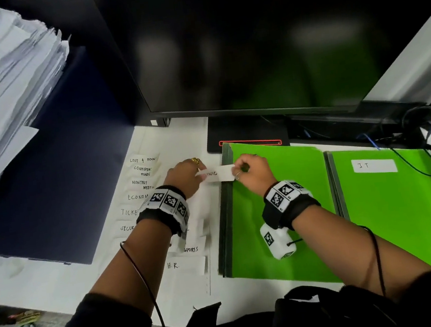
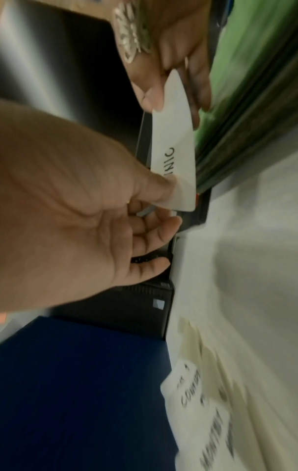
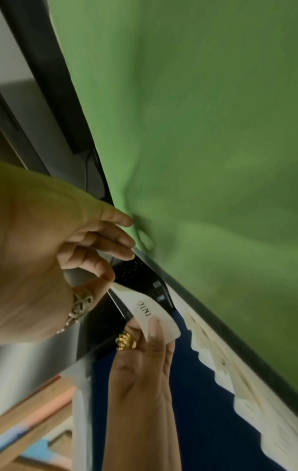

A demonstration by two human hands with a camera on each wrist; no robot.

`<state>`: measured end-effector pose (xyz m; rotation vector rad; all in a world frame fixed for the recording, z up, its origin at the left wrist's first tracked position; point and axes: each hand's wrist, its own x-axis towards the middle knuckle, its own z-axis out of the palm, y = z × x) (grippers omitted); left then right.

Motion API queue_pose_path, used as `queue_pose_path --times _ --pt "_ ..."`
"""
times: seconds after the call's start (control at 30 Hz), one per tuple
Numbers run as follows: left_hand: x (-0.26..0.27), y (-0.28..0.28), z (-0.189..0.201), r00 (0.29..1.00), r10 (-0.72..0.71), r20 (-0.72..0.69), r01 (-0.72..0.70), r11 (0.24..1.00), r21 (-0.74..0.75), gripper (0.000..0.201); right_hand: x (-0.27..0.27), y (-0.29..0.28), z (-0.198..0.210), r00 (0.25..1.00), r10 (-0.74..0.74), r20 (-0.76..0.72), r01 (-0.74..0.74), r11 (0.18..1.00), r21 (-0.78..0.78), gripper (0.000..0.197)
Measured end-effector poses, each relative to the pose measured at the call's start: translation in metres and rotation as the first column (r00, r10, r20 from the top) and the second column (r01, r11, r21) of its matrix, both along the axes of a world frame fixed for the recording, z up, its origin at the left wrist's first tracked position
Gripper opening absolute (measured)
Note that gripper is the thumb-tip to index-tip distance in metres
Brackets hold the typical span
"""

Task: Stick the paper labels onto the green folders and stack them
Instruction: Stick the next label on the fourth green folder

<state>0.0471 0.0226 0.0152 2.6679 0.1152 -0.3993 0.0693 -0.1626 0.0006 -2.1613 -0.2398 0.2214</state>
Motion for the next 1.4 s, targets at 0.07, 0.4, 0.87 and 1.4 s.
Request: queue_pose_path --times 0.07,0.4,0.87,1.4 --pt "0.011 -0.012 0.001 1.000 0.008 0.028 -0.005 0.996 -0.086 0.018 0.009 -0.015 -0.001 0.998 -0.065 0.004 0.065 0.998 0.014 0.025" --pt "0.057 -0.092 0.007 0.991 0.127 0.032 -0.112 0.950 -0.292 0.037 0.027 -0.086 -0.019 0.917 -0.395 -0.049 0.394 0.918 -0.031 0.018" --pt "0.068 -0.137 -0.017 0.972 0.232 -0.042 -0.236 0.956 -0.177 0.061 0.042 -0.113 -0.032 0.923 -0.373 -0.091 0.334 0.897 -0.291 0.023" --pt "0.072 -0.140 -0.019 0.974 0.221 -0.052 -0.227 0.962 -0.150 0.052 0.042 -0.107 -0.038 0.922 -0.379 -0.073 0.335 0.880 -0.336 0.020"
